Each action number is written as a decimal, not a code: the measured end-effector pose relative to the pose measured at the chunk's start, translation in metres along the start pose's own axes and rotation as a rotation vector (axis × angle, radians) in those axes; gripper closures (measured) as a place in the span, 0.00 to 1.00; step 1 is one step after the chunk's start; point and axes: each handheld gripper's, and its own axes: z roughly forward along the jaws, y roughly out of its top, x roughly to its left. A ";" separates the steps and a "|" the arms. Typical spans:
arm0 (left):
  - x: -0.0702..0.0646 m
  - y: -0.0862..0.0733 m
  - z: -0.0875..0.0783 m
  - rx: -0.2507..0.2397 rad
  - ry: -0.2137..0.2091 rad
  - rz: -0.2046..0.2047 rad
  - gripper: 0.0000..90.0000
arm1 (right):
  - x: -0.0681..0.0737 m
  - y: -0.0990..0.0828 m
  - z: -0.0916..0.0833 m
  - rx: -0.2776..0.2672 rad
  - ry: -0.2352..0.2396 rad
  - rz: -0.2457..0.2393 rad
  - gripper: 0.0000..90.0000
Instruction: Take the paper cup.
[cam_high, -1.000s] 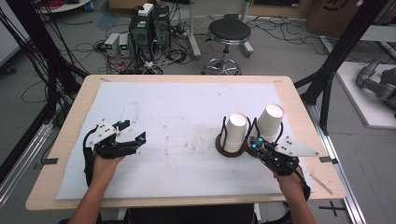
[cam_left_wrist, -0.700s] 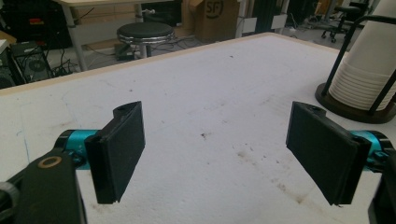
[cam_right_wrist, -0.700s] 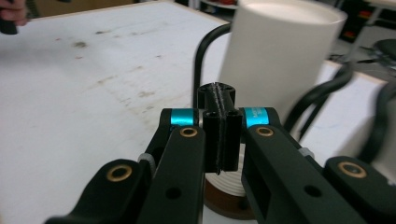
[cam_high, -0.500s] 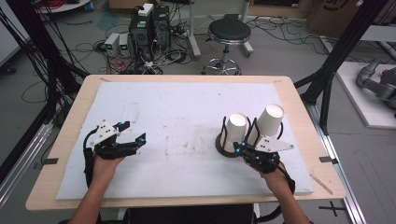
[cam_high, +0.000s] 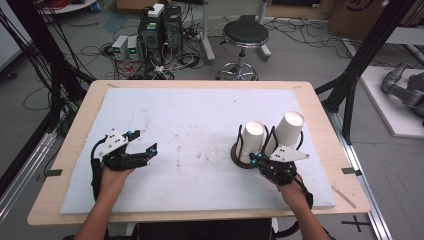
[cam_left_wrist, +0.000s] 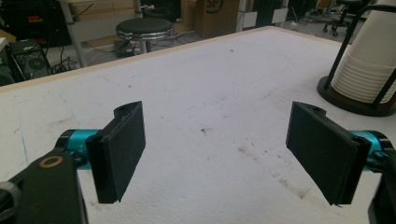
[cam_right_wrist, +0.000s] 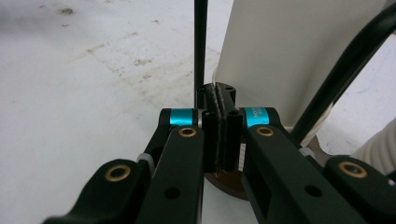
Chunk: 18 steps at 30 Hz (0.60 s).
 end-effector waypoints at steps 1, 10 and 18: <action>0.000 0.000 0.000 0.003 -0.001 0.001 0.22 | 0.000 0.000 0.001 0.000 0.002 0.006 1.00; -0.001 -0.001 0.001 0.007 -0.006 0.007 0.22 | 0.007 0.002 0.006 0.025 -0.028 0.043 1.00; -0.001 -0.001 0.002 0.009 -0.010 0.006 0.22 | 0.002 -0.003 0.008 0.079 -0.036 0.081 1.00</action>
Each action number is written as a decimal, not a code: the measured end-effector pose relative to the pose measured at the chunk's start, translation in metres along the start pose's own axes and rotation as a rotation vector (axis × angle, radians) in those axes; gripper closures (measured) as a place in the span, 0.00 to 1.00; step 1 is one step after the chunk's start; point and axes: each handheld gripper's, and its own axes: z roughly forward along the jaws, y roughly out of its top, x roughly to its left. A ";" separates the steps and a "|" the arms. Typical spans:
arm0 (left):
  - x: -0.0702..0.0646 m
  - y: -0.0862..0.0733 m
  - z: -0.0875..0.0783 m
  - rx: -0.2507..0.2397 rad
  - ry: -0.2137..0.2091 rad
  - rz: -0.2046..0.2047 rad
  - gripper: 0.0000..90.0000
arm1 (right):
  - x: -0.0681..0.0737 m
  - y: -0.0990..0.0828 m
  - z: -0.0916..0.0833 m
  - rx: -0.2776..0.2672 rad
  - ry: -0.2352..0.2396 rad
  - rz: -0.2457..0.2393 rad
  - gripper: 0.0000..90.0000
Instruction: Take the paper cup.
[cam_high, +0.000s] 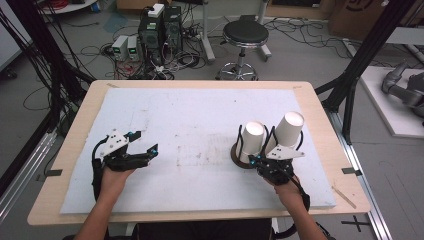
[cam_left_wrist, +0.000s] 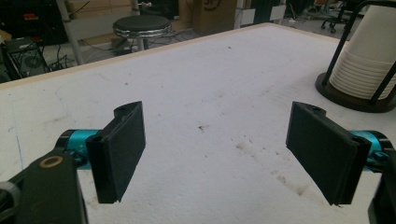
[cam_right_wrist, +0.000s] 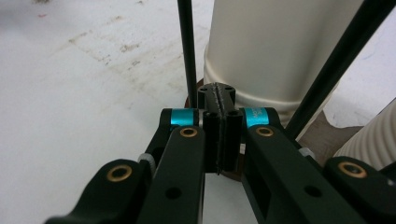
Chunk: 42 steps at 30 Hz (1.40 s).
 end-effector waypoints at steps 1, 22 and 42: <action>0.000 0.000 0.000 0.000 0.000 0.000 0.22 | 0.000 0.000 0.001 0.007 0.002 -0.001 1.00; -0.004 0.003 0.009 -0.002 -0.016 0.013 0.22 | 0.001 -0.001 0.006 0.028 -0.050 0.087 1.00; -0.036 0.067 0.067 -0.110 -0.246 0.078 0.22 | 0.000 -0.001 0.007 0.025 -0.050 0.103 1.00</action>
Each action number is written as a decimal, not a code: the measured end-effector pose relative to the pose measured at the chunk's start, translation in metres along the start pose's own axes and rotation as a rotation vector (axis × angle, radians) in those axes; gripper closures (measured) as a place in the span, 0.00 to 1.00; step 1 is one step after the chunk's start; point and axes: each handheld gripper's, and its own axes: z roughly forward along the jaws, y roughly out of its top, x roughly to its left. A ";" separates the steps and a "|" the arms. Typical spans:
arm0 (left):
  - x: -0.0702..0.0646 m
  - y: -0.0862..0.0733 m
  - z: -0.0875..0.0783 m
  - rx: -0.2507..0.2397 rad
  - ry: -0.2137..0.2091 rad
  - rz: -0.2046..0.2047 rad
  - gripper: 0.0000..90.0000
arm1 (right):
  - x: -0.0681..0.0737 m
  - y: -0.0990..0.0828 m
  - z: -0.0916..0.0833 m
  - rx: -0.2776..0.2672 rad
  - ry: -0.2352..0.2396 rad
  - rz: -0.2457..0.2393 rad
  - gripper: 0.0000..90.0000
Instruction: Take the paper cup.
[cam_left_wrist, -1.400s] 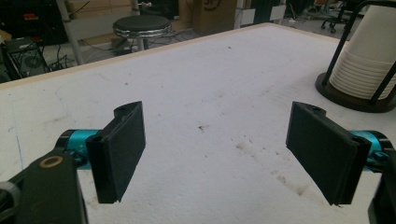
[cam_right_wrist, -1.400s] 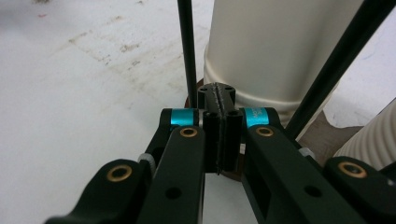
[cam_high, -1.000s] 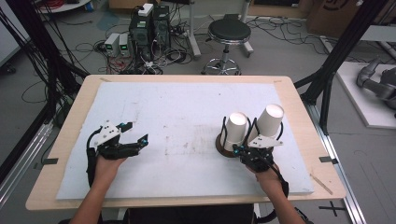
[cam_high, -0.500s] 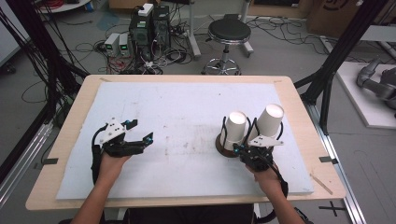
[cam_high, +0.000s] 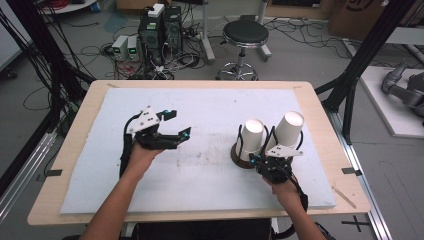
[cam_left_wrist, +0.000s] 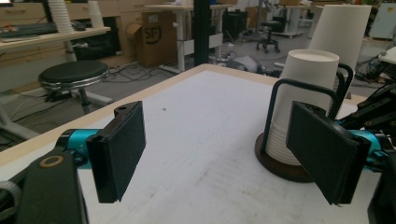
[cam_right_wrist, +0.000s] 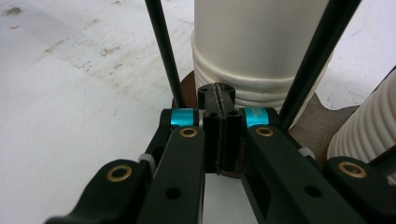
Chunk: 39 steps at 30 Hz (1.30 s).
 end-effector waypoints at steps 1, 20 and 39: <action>-0.002 0.005 0.014 0.004 -0.036 -0.002 0.22 | 0.000 0.000 0.000 0.000 0.000 -0.001 1.00; -0.044 0.044 0.120 0.103 -0.273 -0.032 0.22 | -0.001 0.000 0.001 -0.005 0.014 -0.007 1.00; -0.074 0.046 0.170 0.160 -0.308 -0.028 0.22 | -0.003 0.000 0.001 -0.006 0.024 -0.007 1.00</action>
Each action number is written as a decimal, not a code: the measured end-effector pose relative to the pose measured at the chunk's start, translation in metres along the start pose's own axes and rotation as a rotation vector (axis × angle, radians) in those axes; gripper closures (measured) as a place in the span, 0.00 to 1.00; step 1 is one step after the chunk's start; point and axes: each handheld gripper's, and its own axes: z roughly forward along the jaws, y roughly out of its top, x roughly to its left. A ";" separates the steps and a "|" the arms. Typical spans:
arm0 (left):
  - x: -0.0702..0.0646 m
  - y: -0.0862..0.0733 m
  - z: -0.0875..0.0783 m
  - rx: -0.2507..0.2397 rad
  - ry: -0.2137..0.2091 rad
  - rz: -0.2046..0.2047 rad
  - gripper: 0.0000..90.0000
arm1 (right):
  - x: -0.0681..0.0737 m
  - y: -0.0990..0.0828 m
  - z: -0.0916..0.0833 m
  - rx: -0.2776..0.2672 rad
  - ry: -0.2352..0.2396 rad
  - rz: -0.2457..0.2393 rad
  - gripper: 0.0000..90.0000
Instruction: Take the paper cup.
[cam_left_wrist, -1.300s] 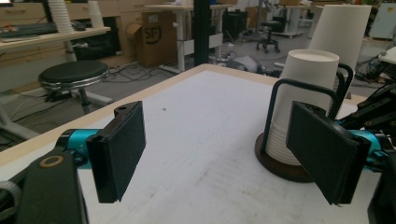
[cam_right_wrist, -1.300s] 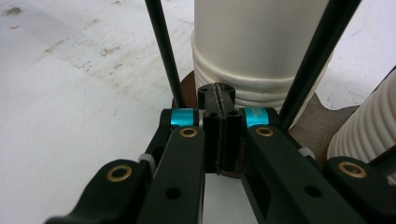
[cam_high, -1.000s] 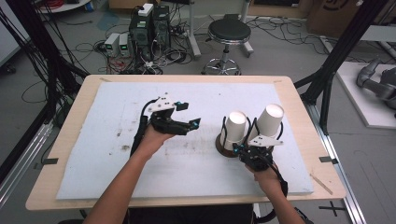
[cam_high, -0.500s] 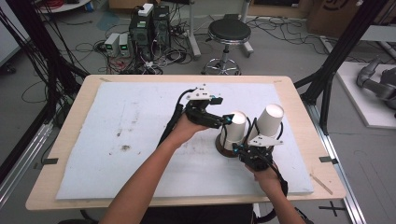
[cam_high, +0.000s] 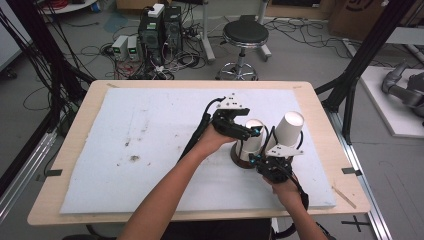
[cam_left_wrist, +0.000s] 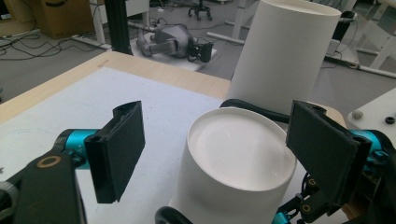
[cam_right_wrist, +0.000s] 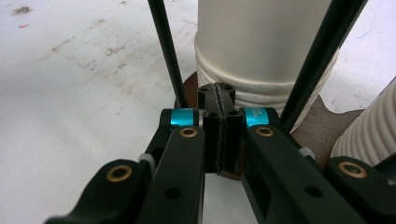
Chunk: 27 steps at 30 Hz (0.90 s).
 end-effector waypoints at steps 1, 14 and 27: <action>-0.001 0.000 -0.001 -0.002 -0.009 0.002 0.22 | 0.000 0.000 0.000 0.000 -0.001 -0.002 1.00; -0.006 -0.006 0.010 0.041 -0.033 0.010 0.29 | 0.000 0.000 0.000 0.000 0.000 -0.011 1.00; -0.005 0.008 -0.003 -0.020 -0.039 0.015 0.40 | -0.001 0.000 0.000 0.000 0.005 -0.010 1.00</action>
